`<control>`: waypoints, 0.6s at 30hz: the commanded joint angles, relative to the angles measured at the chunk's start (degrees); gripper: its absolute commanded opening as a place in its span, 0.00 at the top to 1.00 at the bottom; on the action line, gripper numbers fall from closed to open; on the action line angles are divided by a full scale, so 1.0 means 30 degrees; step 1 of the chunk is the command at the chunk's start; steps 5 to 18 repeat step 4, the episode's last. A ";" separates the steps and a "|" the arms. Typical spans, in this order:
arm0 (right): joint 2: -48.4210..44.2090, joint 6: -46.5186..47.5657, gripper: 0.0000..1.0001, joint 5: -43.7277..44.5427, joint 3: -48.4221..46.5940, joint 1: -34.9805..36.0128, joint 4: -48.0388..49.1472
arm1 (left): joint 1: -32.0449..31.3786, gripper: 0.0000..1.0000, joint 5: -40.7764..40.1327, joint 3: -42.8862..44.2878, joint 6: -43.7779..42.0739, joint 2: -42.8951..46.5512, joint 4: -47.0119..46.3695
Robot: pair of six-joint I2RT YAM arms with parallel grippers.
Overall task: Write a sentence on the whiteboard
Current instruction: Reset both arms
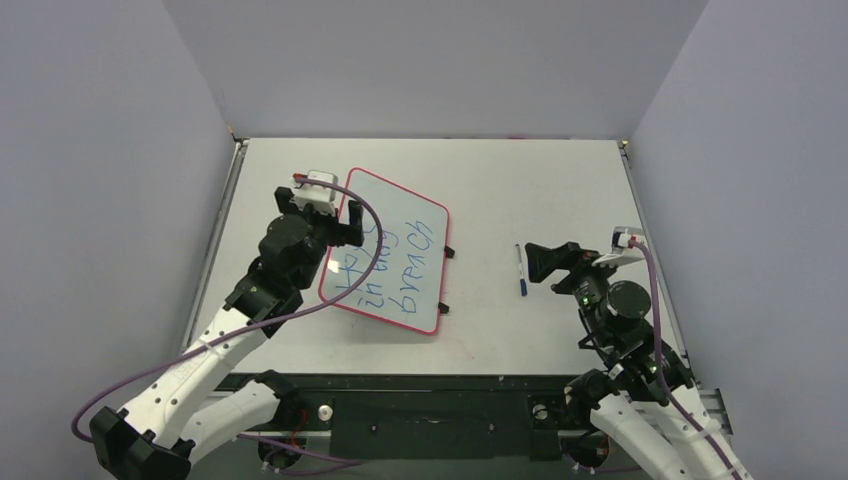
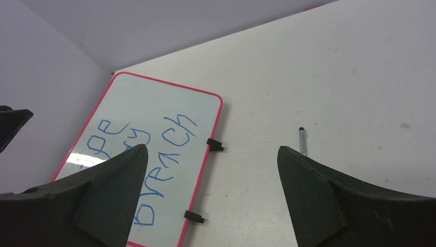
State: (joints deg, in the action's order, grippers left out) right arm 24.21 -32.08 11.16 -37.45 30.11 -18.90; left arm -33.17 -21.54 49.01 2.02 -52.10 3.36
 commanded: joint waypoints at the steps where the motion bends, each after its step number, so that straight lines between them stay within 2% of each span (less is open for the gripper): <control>1: -0.0193 -0.0094 0.07 0.0390 0.0127 0.0097 0.0646 | 0.0099 0.03 -0.0524 -0.0019 -0.0339 0.0402 -0.1452; 18: -0.0274 0.0322 0.07 0.0396 0.0188 0.0100 0.0734 | 0.0101 0.03 -0.0574 -0.0088 -0.0369 0.0489 -0.1506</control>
